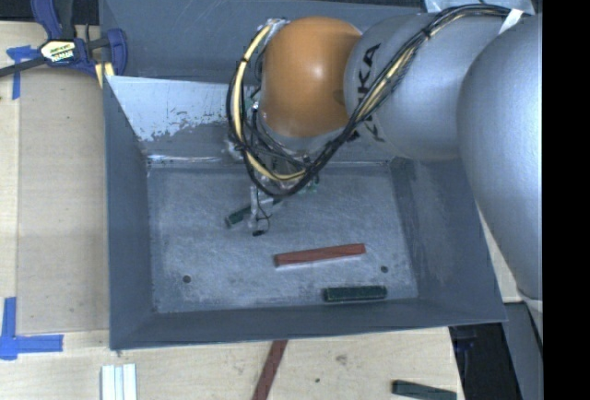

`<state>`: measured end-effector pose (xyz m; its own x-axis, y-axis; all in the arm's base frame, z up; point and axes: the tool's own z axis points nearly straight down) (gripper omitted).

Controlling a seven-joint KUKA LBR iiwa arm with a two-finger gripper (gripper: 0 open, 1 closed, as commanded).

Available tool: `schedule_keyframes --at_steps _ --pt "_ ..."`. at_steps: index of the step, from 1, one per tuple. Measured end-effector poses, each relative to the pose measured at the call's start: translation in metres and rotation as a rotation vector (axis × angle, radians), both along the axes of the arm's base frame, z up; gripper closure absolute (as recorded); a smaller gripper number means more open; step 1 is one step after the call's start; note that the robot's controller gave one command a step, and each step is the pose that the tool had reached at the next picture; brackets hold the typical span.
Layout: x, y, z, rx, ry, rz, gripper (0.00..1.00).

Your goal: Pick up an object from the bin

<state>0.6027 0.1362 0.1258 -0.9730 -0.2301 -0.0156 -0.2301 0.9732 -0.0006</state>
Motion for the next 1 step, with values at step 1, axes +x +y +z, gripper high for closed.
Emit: schedule_keyframes --at_steps 1 --pt "0.0052 -0.0296 -0.0425 -0.005 0.014 0.338 1.0"
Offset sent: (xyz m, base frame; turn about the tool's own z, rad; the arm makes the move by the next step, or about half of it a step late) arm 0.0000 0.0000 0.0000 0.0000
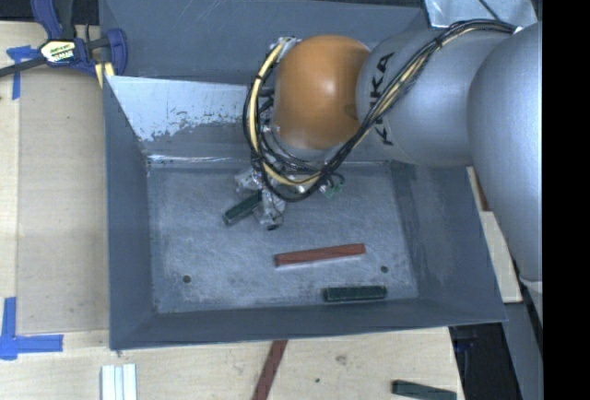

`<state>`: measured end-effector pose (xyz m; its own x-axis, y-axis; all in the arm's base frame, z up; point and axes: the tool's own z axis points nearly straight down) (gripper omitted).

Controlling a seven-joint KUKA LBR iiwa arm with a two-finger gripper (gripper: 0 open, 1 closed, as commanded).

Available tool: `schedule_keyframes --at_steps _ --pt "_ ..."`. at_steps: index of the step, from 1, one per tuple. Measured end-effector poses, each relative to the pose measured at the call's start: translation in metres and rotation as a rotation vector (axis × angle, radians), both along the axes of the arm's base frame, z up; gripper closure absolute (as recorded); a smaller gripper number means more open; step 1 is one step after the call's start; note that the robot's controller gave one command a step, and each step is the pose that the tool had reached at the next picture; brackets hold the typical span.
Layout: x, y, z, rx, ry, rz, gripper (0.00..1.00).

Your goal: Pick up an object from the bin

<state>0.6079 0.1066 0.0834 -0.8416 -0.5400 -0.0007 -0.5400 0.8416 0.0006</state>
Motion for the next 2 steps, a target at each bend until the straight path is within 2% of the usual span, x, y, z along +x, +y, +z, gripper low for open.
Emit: schedule_keyframes --at_steps 1,2 --pt "0.0 0.0 0.0 0.0 0.0 -0.001 1.0" --pt "-0.001 0.014 0.12 0.001 -0.003 0.001 1.0"
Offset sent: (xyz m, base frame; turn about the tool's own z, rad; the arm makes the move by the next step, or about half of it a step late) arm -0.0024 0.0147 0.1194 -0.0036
